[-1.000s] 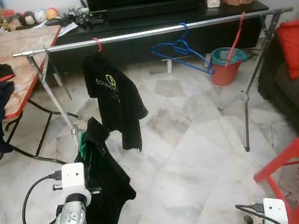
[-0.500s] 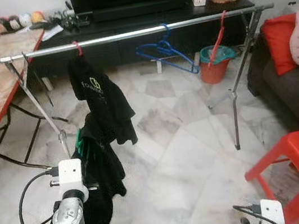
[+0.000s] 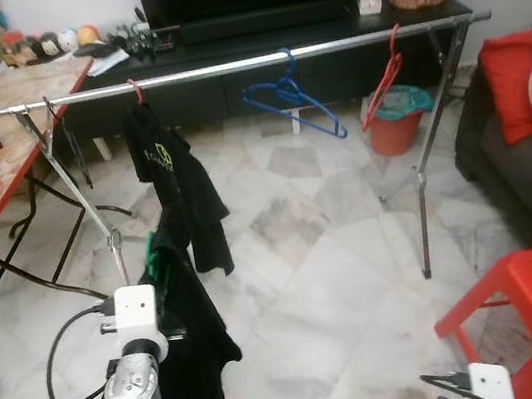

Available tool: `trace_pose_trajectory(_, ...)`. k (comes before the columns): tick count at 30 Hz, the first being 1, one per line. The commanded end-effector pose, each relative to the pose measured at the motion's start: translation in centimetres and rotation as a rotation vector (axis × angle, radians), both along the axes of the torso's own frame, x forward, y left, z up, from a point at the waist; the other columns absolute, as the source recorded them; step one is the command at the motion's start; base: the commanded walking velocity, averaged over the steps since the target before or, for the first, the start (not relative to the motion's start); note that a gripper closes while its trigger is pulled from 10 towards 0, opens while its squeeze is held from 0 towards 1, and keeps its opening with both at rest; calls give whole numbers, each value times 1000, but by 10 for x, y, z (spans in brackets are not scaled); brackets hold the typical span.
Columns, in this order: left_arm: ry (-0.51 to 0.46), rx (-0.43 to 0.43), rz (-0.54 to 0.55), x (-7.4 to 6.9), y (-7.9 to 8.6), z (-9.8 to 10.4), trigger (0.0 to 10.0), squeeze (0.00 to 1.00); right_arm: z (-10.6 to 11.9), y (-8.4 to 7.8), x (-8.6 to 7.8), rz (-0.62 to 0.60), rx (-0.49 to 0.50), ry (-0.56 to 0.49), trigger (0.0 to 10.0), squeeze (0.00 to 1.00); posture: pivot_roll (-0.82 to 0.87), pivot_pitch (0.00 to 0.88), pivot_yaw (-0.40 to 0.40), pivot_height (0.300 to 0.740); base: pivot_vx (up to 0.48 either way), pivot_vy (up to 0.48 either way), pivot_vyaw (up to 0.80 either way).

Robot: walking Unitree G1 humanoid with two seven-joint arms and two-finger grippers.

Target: Hang hanger

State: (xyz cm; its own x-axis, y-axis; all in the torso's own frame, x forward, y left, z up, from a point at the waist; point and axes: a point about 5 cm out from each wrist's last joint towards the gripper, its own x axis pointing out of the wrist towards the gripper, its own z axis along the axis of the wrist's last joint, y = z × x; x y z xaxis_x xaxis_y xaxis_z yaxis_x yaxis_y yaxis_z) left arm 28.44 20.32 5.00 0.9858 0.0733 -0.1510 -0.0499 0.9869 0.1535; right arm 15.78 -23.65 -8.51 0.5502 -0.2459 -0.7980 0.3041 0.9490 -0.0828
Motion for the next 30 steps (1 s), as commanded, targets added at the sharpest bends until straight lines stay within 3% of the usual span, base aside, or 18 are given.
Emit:
trace_pose_trajectory(1,0,-11,-6,1,1,1,10000,0,-1,6,2,10,16,4,10000,0,-93,0,-16,740,0,0,0)
trace_pose_trajectory(22,-11,-50,-39,0,-6,2,10000,0,0,7,4,33,10,5,10000,0,-87,0,-28,740,0,0,0)
trace_pose_trajectory(30,-11,-54,-45,0,-7,2,10000,0,-1,7,4,20,18,4,10000,0,-88,0,-27,740,259,0,0)
